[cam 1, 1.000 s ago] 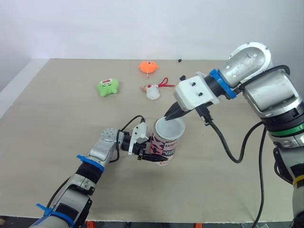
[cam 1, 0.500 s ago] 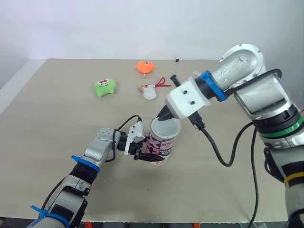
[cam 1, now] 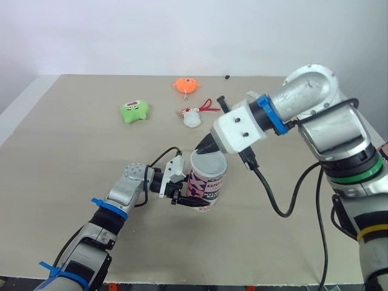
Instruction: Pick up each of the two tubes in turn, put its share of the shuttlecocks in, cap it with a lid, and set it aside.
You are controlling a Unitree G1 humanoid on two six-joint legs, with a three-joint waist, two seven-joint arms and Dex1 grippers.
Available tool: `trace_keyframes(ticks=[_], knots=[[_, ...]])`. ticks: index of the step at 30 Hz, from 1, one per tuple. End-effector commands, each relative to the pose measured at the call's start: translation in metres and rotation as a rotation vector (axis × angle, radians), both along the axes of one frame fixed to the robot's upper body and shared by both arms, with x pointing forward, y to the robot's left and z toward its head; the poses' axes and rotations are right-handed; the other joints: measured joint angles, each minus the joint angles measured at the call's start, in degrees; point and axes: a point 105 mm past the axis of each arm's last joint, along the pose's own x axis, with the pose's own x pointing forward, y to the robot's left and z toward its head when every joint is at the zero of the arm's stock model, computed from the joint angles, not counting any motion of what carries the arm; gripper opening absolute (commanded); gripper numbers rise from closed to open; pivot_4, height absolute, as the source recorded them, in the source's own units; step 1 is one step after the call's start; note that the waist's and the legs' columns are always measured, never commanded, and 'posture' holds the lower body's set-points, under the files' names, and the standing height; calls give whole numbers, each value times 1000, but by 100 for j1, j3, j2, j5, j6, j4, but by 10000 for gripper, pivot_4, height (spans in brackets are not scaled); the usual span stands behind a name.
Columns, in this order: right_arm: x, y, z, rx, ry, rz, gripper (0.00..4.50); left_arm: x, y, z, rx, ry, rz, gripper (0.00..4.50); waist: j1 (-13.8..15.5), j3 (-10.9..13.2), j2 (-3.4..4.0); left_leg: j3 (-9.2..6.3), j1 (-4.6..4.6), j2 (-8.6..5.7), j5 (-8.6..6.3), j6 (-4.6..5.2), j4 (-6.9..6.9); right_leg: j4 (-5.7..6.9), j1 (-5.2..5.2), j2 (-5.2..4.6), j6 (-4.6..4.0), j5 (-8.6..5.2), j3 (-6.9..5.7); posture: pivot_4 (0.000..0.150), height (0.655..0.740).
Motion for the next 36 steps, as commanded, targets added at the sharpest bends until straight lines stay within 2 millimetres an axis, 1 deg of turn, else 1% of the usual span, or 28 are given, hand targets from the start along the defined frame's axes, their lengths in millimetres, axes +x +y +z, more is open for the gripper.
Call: trace_keyframes(ticks=[1,5,9,12,16,21,23,26,29,30,34,36], knots=[[-6,-4,3,-30,-47,16,284,0,11,-21,78,58,39,27542,0,-1,1,0,1,0,0,0,0,0,0,0,0,0,0,1500,7323],[-5,-3,0,-29,-52,17,284,1,12,-21,78,59,46,27542,1,-1,1,-1,2,0,0,0,1,0,2,1,-1,1,-1,1500,7323],[2,-1,3,-17,-122,8,284,1,12,-21,75,60,51,27542,0,-1,1,0,2,1,0,0,0,0,1,2,-1,1,-1,1500,7323],[4,-1,2,-49,-167,16,284,1,13,-21,74,60,56,27542,-1,-1,1,0,3,2,1,-1,0,0,1,6,-2,2,-1,1500,7323],[2,-3,-4,-94,-177,44,284,1,15,-21,75,62,61,27542,-1,-1,1,0,9,7,3,-5,1,1,4,12,-2,3,0,1500,7323],[-1,-5,-17,-155,-176,81,284,2,16,-21,79,62,66,27542,-1,-1,1,2,14,23,7,-11,1,1,6,29,-1,4,1,1500,7323],[-2,-6,-28,-199,-176,103,284,2,16,-20,78,60,68,27542,1,-4,1,3,19,30,7,-11,0,2,8,36,-4,3,1,1500,7323],[-2,-7,-38,-243,-187,129,284,3,17,-20,77,59,70,27542,1,-11,5,4,32,36,7,-11,-2,3,16,43,-9,0,1,1500,7323],[5,-8,-44,-294,-232,139,284,1,18,-21,77,63,73,27542,0,-22,1,9,57,38,7,-11,-10,4,34,45,-16,-13,4,1500,7323],[8,-9,-45,-307,-248,138,284,1,18,-21,77,65,74,27542,0,-24,0,18,80,38,7,-11,-23,4,46,45,-28,-24,13,1500,7323],[18,-9,-40,-330,-297,131,284,1,18,-22,77,69,78,27542,-3,-42,-2,24,99,44,7,-11,-34,4,54,51,-34,-27,20,1500,7323],[11,-1,-28,-264,-246,140,284,1,18,-22,75,69,82,27542,-4,-49,-7,24,103,51,7,-11,-34,8,54,59,-41,-26,20,1500,7323]])
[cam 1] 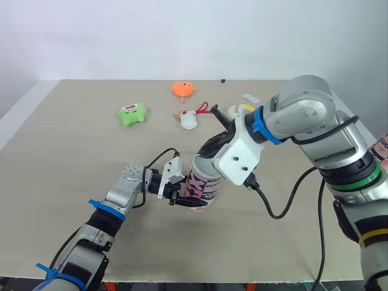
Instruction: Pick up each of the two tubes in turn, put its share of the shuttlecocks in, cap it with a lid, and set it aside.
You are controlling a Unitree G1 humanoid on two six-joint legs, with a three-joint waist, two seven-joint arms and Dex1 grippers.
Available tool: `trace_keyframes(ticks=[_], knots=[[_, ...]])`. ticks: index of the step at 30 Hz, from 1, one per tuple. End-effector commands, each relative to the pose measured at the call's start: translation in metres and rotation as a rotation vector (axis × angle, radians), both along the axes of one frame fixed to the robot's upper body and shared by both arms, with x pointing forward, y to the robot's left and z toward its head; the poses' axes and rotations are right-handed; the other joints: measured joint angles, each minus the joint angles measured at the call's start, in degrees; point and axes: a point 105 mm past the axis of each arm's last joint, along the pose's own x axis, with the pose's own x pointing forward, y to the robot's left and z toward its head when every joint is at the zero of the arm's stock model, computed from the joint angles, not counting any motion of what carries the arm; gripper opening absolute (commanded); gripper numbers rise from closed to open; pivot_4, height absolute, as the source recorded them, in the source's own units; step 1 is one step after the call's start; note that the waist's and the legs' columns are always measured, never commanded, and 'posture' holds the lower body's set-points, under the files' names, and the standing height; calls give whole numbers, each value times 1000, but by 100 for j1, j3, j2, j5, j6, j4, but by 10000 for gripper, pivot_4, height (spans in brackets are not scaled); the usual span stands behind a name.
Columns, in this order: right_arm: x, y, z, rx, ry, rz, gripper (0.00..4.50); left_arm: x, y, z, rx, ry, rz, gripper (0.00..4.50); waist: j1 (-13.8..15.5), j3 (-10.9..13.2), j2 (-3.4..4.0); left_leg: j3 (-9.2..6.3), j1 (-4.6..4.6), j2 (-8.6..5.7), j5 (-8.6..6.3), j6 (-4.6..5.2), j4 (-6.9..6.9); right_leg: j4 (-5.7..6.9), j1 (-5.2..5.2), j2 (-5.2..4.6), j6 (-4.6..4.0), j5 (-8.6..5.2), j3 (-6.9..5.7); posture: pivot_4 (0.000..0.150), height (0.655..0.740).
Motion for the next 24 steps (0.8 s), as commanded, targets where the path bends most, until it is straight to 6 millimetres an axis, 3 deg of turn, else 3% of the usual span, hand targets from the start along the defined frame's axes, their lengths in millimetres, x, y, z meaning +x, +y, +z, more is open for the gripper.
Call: trace_keyframes(ticks=[1,5,12,18,24], knots=[[-2,-3,-9,-33,163,-46,284,-1,11,-17,57,47,30,27542,-1,-1,-1,1,0,3,0,-1,0,1,-1,2,-3,1,1,1500,7323],[-20,4,13,56,284,-9,284,-2,11,-17,54,47,35,27542,3,0,0,4,-6,22,1,-2,-1,5,-10,10,-18,3,3,1500,7323],[-6,-2,22,38,240,-63,284,-2,10,-18,51,50,35,27542,3,4,2,13,-25,16,-3,-6,-22,11,-36,4,-18,10,6,1500,7323],[5,-5,23,-74,120,-63,284,-2,10,-18,51,49,35,27542,2,8,6,17,-23,13,-3,-7,-21,11,-39,8,-3,-5,8,1500,7323],[7,-1,28,-117,57,-25,284,-2,11,-18,50,52,42,27542,2,9,7,17,-22,18,-1,-9,-19,11,-38,15,-14,-8,11,1500,7323]])
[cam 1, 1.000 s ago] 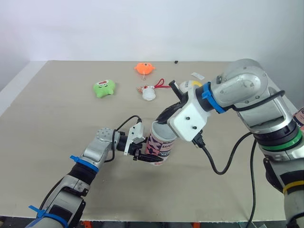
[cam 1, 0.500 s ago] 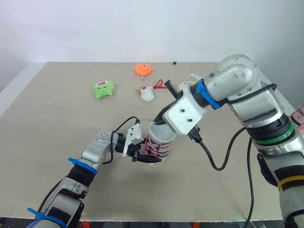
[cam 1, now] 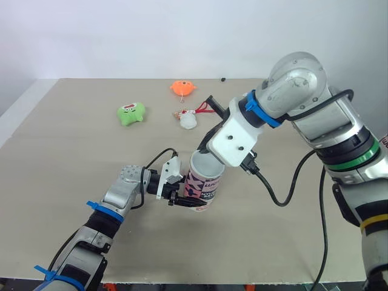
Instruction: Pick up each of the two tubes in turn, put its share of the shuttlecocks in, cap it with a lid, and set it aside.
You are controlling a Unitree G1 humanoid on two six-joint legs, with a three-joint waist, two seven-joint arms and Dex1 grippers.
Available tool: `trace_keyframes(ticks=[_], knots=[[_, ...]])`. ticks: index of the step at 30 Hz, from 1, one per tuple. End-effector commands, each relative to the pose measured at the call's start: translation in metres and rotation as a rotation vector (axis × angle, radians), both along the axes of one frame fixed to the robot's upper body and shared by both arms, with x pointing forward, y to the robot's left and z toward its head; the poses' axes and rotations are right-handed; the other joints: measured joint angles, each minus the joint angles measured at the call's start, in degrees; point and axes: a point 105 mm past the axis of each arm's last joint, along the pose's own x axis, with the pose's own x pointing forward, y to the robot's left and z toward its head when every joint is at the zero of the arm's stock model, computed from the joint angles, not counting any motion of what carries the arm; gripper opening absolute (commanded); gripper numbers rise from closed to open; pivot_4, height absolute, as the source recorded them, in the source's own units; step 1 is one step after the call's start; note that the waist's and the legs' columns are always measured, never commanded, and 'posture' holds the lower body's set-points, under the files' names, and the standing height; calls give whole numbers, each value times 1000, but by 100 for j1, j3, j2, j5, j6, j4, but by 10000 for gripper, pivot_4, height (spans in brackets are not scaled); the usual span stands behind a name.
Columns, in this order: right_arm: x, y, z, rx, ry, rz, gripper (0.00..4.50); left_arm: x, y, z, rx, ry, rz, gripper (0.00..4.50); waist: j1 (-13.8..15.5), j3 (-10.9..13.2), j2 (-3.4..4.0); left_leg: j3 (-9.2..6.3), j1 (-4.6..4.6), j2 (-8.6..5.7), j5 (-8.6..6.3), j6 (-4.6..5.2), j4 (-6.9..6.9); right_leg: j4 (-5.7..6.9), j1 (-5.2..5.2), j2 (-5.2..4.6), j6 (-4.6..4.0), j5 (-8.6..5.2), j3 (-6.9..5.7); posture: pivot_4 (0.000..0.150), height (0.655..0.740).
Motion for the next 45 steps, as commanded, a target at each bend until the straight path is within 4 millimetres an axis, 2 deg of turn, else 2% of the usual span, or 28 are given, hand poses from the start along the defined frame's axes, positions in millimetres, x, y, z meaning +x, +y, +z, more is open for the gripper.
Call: trace_keyframes(ticks=[1,4,10,11,13,16,17,18,19,21,22,23,25,28,32,34,36,40,43,45], knots=[[1,-4,11,-74,-74,9,284,0,9,-20,62,61,40,27542,0,1,1,2,0,1,0,0,0,0,-2,1,1,2,3,1500,7323],[-4,-2,5,-103,-60,34,284,-1,10,-19,62,62,43,27542,0,1,0,4,0,2,0,0,0,0,-2,1,-3,1,4,1500,7323],[-13,-1,-24,-132,5,85,284,-2,11,-20,63,65,46,27542,1,-2,-3,4,0,2,0,0,-1,0,-2,0,-9,1,5,1500,7323],[-12,0,-28,-131,15,86,5122,-3,11,-20,64,65,46,27542,1,-2,-4,4,2,2,0,0,-2,0,1,0,-11,0,5,1500,7323],[-10,1,-34,-125,31,82,8199,-3,11,-20,62,66,48,27542,1,-4,-5,4,6,3,-1,0,-3,0,4,1,-14,-1,5,1500,7323],[-9,2,-40,-110,51,73,17055,-3,11,-20,60,67,50,27542,-1,-13,-6,5,13,7,-1,0,-4,1,7,5,-16,-3,5,1500,7323],[-11,3,-41,-96,64,74,20342,-4,10,-20,58,67,51,27542,0,-20,-11,4,18,10,-1,0,-5,1,10,9,-18,-5,5,1500,7323],[-12,4,-42,-75,81,72,25614,-4,10,-20,56,67,53,27542,0,-23,-15,1,24,13,-1,0,-5,2,14,13,-21,-6,3,1500,7323],[-14,5,-43,-55,102,71,27276,-4,10,-20,55,67,55,27542,1,-33,-22,0,25,14,-1,0,-5,2,15,14,-22,-6,2,1500,7323],[-16,5,-45,-2,148,50,35200,-4,10,-19,55,67,58,27542,1,-58,-32,-1,27,15,-1,0,-6,2,17,14,-25,-8,1,1500,7323],[-17,4,-46,16,163,36,36246,-4,10,-20,54,68,58,27542,1,-65,-39,-1,28,16,-1,0,-6,2,18,14,-27,-9,0,1500,7323],[-18,4,-44,53,192,20,41973,-4,11,-20,55,69,58,27542,2,-68,-41,-1,28,16,-1,0,-8,2,18,13,-27,-10,1,1500,7323],[-19,3,-34,141,254,-24,44650,-4,11,-20,55,70,58,27542,2,-72,-44,0,28,16,-1,0,-8,2,18,12,-28,-9,1,1500,7323],[-21,-3,0,283,383,-81,44650,-4,11,-20,54,70,57,27542,0,-62,-34,0,26,16,-1,0,-11,2,14,9,-32,-8,3,1500,7323],[-34,-10,21,367,542,-100,44650,-4,11,-19,53,71,55,27542,2,-52,-30,-3,9,18,-1,0,-13,6,-2,11,-47,-4,1,1500,7323],[-38,-12,23,380,596,-120,38902,-4,10,-19,52,70,54,27542,2,-51,-30,-8,1,18,-1,0,-16,6,-7,6,-51,-5,-2,1500,7323],[-39,-14,18,371,614,-143,34978,-4,10,-19,51,70,52,27542,1,-51,-30,-7,2,14,-5,0,-18,6,-6,4,-48,-7,-2,1500,7323],[-35,-18,2,309,590,-171,17733,-3,8,-19,49,69,49,27542,1,-50,-30,-5,1,10,-6,-1,-18,5,-6,5,-34,-17,-5,1500,7323],[-33,-18,-2,275,559,-170,3276,-3,8,-19,49,66,49,27542,0,-49,-28,-3,2,9,-6,-1,-16,5,-7,7,-21,-23,-3,1500,7323],[-32,-19,-4,241,532,-167,305,-3,8,-20,50,64,50,27542,0,-48,-28,-3,2,10,-6,-1,-15,5,-7,9,-21,-22,-3,1500,7323]])
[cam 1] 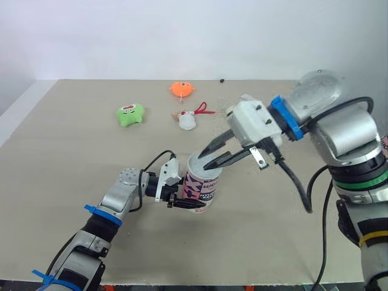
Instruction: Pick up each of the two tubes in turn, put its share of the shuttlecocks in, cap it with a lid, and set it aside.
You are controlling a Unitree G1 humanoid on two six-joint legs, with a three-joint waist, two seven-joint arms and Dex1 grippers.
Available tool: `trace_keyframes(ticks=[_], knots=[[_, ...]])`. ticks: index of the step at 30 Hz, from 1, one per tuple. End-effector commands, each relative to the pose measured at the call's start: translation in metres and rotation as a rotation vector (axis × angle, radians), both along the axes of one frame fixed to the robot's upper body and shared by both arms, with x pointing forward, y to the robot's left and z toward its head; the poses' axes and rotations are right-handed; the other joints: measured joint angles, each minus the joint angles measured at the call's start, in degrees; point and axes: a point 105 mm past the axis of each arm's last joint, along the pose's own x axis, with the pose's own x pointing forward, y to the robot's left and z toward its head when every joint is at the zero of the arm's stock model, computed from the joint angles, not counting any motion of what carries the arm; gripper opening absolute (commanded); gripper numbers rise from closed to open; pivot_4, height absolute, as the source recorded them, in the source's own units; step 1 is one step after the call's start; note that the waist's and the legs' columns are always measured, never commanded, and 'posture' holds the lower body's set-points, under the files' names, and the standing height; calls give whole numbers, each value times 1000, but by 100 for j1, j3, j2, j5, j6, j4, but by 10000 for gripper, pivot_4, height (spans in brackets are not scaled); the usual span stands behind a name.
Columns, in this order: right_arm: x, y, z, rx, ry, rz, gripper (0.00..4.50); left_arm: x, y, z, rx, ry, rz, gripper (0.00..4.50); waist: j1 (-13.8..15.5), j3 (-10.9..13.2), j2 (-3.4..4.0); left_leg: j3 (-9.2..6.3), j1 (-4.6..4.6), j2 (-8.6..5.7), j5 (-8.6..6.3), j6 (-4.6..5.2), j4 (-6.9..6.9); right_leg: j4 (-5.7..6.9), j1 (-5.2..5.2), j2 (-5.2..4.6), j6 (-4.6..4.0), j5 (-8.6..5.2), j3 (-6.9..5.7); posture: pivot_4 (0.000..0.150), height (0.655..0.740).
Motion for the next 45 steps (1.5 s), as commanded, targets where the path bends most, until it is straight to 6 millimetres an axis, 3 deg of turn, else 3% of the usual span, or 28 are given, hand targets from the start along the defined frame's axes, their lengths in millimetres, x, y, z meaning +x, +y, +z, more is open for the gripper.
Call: trace_keyframes(ticks=[1,10,21,25,30,32,36,41,45], knots=[[-3,-4,2,-78,-70,46,305,0,5,-17,59,45,24,27542,0,1,-1,0,0,0,0,0,1,0,0,0,0,0,0,1500,7323],[20,-3,-25,-282,-168,74,305,-2,5,-17,46,19,11,27542,0,0,-1,4,5,1,0,0,1,0,2,0,0,0,3,1500,7323],[18,0,-68,-467,-157,209,305,-3,6,-19,40,-16,5,27542,-2,-22,-10,5,28,9,0,0,0,0,16,1,-7,3,5,1500,7323],[28,3,-58,-405,-161,143,305,-4,6,-19,40,-18,5,27542,-12,-42,-15,7,56,13,0,0,-2,0,22,4,-11,2,8,1500,7323],[16,-3,11,-41,-12,21,305,-6,7,-20,36,-32,-4,27542,-6,-30,-6,1,59,29,0,-1,-13,4,28,2,-26,11,13,1500,7323],[9,-27,21,48,28,-58,305,-8,9,-23,34,-46,-8,27542,13,-25,-3,-1,8,23,2,-2,-8,6,-5,-1,-35,17,7,1500,7323],[-3,-57,15,94,76,-185,305,-7,11,-21,9,-70,-3,27542,22,-22,0,-18,-10,2,-27,-2,-8,-1,-8,-29,-14,-2,-12,1500,7323],[-11,-80,5,203,117,-379,0,0,12,-11,-49,-77,7,44425,5,9,9,-18,-13,-6,-45,7,-5,-7,-2,-24,-8,-15,-15,1500,7323],[-17,-92,-15,244,161,-493,0,0,13,-4,-86,-63,-7,44425,9,17,4,-8,-13,-7,-44,6,1,-7,-1,-12,23,-23,-13,1500,7323]])
